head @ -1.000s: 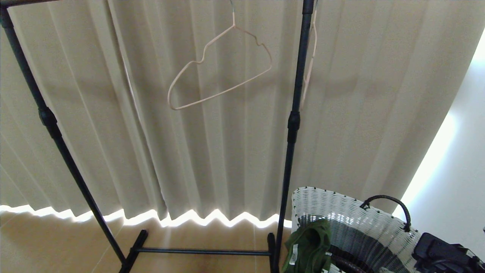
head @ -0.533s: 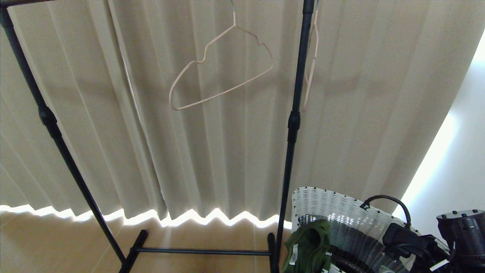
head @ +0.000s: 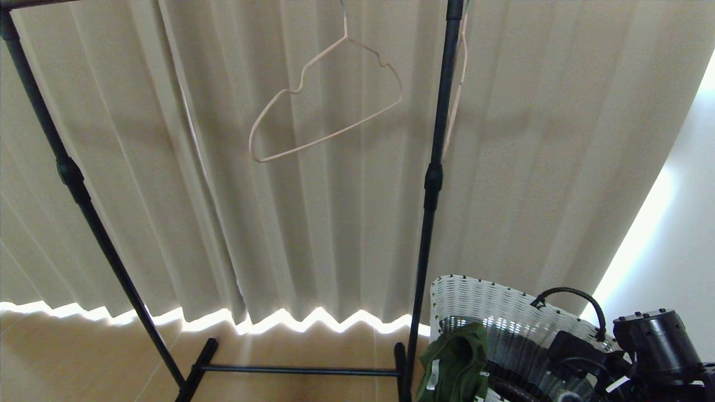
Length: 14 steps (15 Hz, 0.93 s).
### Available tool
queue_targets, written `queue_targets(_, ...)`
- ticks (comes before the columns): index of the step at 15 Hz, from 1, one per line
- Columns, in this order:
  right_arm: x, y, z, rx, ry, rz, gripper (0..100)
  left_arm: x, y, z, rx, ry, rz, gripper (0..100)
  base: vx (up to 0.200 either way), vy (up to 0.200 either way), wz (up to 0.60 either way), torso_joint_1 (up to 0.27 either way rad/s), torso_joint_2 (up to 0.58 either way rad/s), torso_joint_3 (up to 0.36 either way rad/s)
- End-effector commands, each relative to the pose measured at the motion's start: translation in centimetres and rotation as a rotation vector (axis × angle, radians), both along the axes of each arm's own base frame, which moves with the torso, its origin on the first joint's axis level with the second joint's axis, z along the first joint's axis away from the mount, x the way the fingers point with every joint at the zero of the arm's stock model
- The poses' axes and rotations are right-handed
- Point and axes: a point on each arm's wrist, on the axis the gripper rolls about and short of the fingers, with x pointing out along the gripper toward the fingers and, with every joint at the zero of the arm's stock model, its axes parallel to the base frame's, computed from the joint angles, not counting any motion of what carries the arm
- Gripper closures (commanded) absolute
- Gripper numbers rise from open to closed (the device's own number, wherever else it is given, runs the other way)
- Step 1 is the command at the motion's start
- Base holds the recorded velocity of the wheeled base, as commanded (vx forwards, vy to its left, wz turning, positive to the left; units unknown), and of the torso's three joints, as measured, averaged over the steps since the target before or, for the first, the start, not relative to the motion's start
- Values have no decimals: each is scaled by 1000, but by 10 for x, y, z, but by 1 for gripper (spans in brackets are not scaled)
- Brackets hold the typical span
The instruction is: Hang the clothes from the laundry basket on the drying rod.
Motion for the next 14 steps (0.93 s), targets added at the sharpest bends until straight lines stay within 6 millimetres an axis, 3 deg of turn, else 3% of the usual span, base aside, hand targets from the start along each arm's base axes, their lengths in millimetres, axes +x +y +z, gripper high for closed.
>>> queue_targets(1, 0, 0, 0, 0, 2, 1, 100, 0, 0, 0, 0, 1, 2, 0, 0, 0, 0, 0, 0, 0)
queue_targets(7, -17, -4, 24, 37, -156, 2, 100, 0, 0, 0, 0, 1, 2, 0, 0, 0, 0, 0, 0, 0)
queue_targets(11, -61, -23, 73, 102, -530, -74, 100, 0, 0, 0, 0, 1, 0, 0, 0, 0, 0, 0, 0, 0)
queue_targets(14, -80, -30, 90, 150, -695, -145, 100, 0, 0, 0, 0, 1, 0, 0, 0, 0, 0, 0, 0, 0)
